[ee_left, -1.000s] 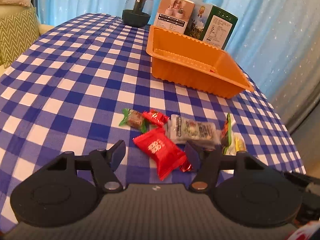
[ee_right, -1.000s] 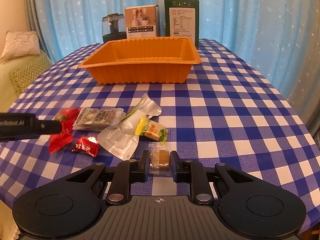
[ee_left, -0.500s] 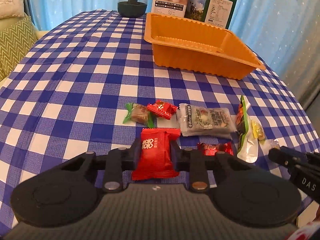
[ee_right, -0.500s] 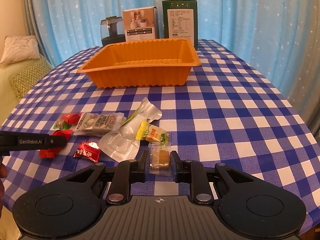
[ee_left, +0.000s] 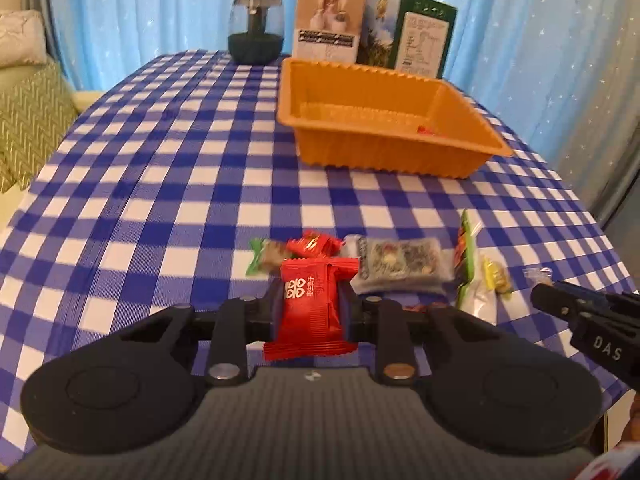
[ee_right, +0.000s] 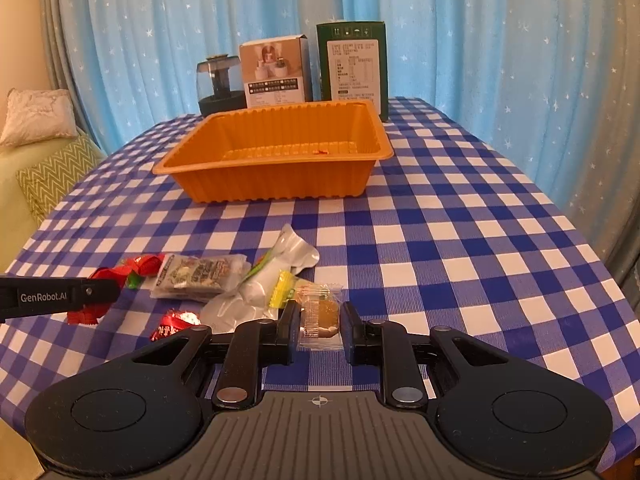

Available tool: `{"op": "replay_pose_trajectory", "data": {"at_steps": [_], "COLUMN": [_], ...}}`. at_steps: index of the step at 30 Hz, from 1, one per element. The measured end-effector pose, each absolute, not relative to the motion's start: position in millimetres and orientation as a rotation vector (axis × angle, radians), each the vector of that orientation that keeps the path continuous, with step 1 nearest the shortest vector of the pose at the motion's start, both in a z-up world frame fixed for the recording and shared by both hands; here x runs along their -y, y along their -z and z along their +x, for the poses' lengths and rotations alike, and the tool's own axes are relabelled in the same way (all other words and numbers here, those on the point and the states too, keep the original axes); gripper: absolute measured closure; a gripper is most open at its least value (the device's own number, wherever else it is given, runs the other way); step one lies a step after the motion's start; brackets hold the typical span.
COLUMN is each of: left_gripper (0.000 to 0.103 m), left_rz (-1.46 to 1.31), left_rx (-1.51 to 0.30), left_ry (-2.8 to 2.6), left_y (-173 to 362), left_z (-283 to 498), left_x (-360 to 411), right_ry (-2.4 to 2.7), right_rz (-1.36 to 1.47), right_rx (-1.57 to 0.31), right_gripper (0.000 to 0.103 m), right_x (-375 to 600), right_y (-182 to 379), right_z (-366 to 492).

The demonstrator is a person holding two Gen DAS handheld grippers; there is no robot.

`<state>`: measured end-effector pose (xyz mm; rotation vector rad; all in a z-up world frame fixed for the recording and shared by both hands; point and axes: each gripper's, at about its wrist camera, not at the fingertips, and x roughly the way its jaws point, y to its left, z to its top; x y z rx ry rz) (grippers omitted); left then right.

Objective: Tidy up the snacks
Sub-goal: 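Grasp a red packet with the left tool while the right tool holds the cake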

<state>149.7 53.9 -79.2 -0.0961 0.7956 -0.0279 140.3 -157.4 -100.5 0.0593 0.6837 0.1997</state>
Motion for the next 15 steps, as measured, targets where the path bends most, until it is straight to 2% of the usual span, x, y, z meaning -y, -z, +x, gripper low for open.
{"op": "replay_pose_trajectory", "data": {"at_steps": [15], "left_gripper": [0.078], "left_rz": [-0.043], "left_rx": [-0.68], "left_ry": [0.122], "left_y": [19], "left_z": [212], "left_x": [-33], "right_ry": [-0.253], "right_rz": [0.067], "right_rx": [-0.576], "right_gripper": [0.081], "right_x": [161], "right_y": [56], "right_z": [195]}}
